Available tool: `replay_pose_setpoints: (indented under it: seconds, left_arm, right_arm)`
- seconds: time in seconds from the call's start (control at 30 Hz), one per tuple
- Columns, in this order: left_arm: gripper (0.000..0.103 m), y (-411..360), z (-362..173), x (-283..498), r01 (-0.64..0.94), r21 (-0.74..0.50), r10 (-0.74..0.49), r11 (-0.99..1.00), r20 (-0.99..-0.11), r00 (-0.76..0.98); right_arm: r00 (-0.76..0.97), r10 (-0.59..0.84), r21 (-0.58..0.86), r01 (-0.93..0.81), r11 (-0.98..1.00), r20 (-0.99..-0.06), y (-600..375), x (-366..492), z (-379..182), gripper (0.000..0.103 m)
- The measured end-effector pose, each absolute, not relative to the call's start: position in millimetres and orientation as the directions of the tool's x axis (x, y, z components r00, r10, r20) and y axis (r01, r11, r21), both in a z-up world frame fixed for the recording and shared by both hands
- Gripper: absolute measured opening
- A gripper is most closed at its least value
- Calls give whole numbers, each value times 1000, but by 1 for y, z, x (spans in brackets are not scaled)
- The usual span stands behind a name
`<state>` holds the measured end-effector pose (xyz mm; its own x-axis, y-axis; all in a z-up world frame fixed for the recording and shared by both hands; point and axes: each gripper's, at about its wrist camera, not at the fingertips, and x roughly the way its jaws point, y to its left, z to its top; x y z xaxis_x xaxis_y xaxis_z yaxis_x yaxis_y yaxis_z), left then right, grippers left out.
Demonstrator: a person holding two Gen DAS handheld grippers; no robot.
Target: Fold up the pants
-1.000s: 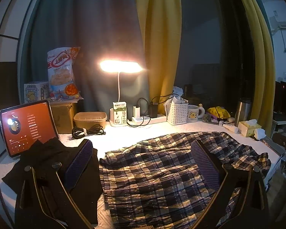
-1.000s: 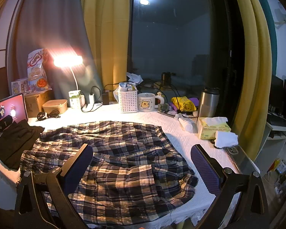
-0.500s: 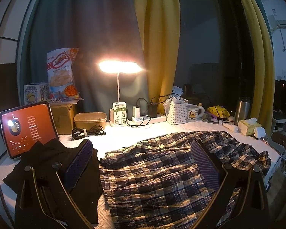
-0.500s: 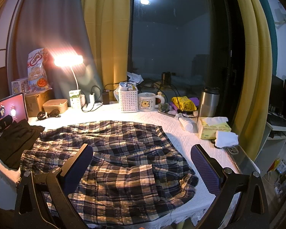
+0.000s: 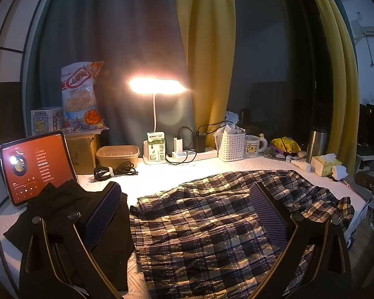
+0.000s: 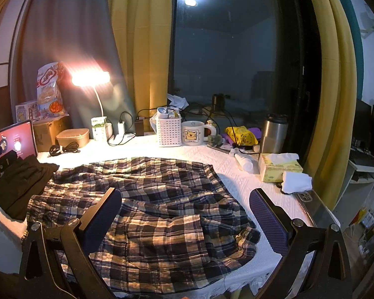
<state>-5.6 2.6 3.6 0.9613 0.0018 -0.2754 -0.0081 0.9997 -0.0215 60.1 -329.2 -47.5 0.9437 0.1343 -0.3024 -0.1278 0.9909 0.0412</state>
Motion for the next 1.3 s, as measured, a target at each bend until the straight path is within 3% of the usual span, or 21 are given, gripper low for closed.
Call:
replay_pose_setpoints:
  seconds: [1.3]
  left_arm:
    - [102,0,3,2,-6,-10,2,1000,-304,953]
  right_arm:
    - [942,141,29,-139,990,-305,-324,65,-50,103]
